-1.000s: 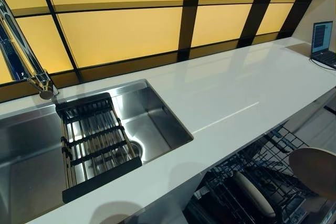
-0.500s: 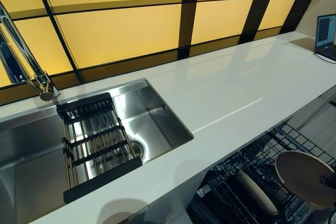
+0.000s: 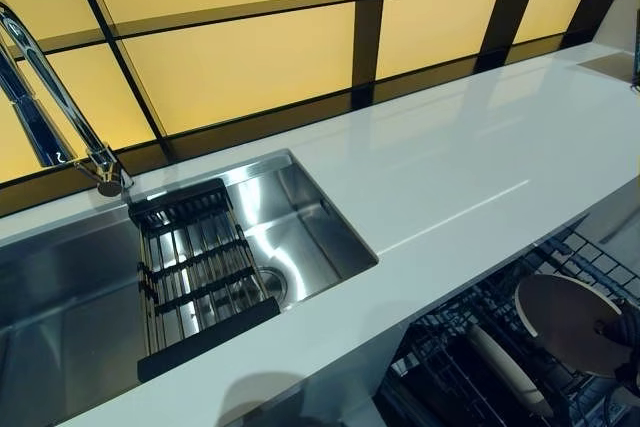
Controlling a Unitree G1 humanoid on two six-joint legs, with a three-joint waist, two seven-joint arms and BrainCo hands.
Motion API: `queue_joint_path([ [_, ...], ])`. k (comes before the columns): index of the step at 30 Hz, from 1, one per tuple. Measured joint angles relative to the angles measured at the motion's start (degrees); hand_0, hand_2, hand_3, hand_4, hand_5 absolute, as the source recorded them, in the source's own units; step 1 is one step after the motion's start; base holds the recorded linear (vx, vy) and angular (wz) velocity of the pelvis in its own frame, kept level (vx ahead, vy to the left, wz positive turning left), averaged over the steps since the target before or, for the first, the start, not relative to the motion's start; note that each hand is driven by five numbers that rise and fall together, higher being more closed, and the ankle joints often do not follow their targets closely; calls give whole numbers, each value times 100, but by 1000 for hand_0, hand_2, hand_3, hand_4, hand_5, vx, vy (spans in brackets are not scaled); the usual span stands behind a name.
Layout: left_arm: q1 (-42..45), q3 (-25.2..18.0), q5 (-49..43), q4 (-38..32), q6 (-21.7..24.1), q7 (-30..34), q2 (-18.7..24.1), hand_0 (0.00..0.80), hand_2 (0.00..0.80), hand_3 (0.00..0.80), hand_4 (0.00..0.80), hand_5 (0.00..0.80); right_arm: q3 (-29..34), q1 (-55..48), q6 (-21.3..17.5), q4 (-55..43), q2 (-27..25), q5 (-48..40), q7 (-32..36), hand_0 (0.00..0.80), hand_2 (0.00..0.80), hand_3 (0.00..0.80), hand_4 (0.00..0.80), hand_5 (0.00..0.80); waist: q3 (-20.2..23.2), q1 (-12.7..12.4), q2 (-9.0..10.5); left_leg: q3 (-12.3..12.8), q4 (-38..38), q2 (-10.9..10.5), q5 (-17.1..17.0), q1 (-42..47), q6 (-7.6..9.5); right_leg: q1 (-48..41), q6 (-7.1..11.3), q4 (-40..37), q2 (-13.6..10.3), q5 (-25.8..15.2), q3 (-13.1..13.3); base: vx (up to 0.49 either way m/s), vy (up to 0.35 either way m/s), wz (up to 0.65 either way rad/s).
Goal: Take plates into dishwasher
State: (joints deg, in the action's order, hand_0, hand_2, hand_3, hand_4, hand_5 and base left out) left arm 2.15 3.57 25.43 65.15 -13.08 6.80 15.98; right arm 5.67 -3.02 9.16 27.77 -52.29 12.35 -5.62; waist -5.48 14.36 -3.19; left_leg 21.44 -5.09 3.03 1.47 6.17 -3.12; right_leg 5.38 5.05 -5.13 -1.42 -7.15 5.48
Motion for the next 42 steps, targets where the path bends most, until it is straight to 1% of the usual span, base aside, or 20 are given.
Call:
queue_joint_path([
  [3,12,26,1,-10,2,2,-3,0,0,0,0,0,-2,88,28,59,0,-73,-16,800,800,800,800,800,-6,-22,-68,-11,1,-4,0,-9,1,6,-1,0,-17,1,-9,-32,23,1],
  [4,12,65,2,-41,2,12,-4,0,0,0,0,0,-18,148,47,106,-1,-76,-21,800,800,800,800,800,-16,-68,-129,-15,6,-15,-4,-16,8,18,-1,-1,-37,1,-12,-49,41,-3],
  [6,-17,151,5,-77,6,41,-12,0,0,0,0,0,-24,220,112,240,-2,-76,-29,800,800,800,800,800,-25,-117,-156,-18,12,-38,-3,-76,24,94,-18,0,-69,-23,-56,-12,11,-3],
  [8,-19,151,8,-110,17,53,-16,0,0,0,0,0,-146,306,142,321,-2,-78,-29,800,800,800,800,800,-71,-121,-243,-71,15,-60,-12,-100,38,89,-29,0,-81,-37,-109,-50,34,6],
  [9,-18,155,10,-119,21,56,-14,0,0,0,0,0,-244,360,142,364,3,-78,-31,800,800,800,800,800,-91,-129,-291,-139,15,-65,-9,-100,43,89,-29,-1,-95,-37,-111,-51,35,4],
  [16,-34,317,54,-163,55,104,-21,0,0,0,0,0,-571,991,192,1017,0,-188,-149,800,800,800,800,800,-219,-142,-536,-172,12,-81,-7,-113,58,100,-32,-2,-132,-34,-141,-28,36,2],
  [21,-56,324,150,-197,106,115,-32,0,0,0,0,0,-643,1142,215,1183,-1,-187,-238,800,800,800,800,800,-299,-157,-734,-195,19,-90,-21,-193,70,168,-37,-1,-145,-38,-160,-11,25,1],
  [23,-78,373,238,-200,104,117,-52,0,0,0,0,0,-645,1209,235,1362,-1,-188,-240,800,800,800,800,800,-318,-208,-781,-290,19,-90,-22,-192,71,166,-41,-1,-146,-40,-159,-8,13,-2],
  [24,-97,374,242,-208,104,118,-64,0,0,0,0,0,-655,1229,235,1463,0,-188,-242,800,800,800,800,800,-321,-267,-790,-294,19,-91,-22,-190,71,175,-43,-2,-156,-41,-179,0,0,0],
  [25,-112,375,244,-222,107,118,-81,0,0,0,0,0,-701,1299,232,1644,0,-188,-242,800,800,800,800,800,-325,-280,-795,-298,19,-93,-22,-190,71,174,-40,-2,-182,-45,-280,0,0,0],
  [26,-115,376,247,-224,107,119,-91,0,0,0,0,0,-709,1319,232,1693,0,-189,-243,800,800,800,800,800,-325,-280,-798,-312,19,-94,-22,-189,72,171,-39,-2,-192,-46,-313,-7,7,5],
  [34,-141,456,285,-241,113,157,-147,0,0,0,0,0,-761,1553,194,1918,1,-285,-234,800,800,800,800,800,-346,-277,-867,-329,20,-91,-22,-189,72,162,-40,-2,-200,-46,-352,-2,2,0],
  [36,-149,488,286,-240,114,163,-150,0,0,0,0,0,-769,1638,178,2081,1,-304,-229,800,800,800,800,800,-340,-278,-887,-349,21,-91,-23,-184,73,138,-41,-3,-204,-45,-369,4,19,4],
  [40,-165,492,287,-240,113,163,-152,0,0,0,0,0,-769,1646,174,2104,1,-304,-203,800,800,800,800,800,-333,-279,-898,-391,22,-92,-27,-179,79,115,-42,-3,-212,-44,-399,2,6,4],
  [41,-174,492,286,-240,109,163,-152,0,0,0,0,0,-769,1646,174,2107,1,-305,-190,762,762,762,762,762,-333,-274,-899,-421,23,-92,-29,-178,82,99,-45,-3,-215,-42,-422,12,1,8],
  [42,-176,494,287,-239,108,163,-152,0,0,0,0,0,-768,1646,175,2122,-1,-311,-178,467,467,467,467,467,-333,-277,-899,-426,23,-92,-29,-174,83,94,-46,-3,-215,-41,-426,11,-1,6],
])
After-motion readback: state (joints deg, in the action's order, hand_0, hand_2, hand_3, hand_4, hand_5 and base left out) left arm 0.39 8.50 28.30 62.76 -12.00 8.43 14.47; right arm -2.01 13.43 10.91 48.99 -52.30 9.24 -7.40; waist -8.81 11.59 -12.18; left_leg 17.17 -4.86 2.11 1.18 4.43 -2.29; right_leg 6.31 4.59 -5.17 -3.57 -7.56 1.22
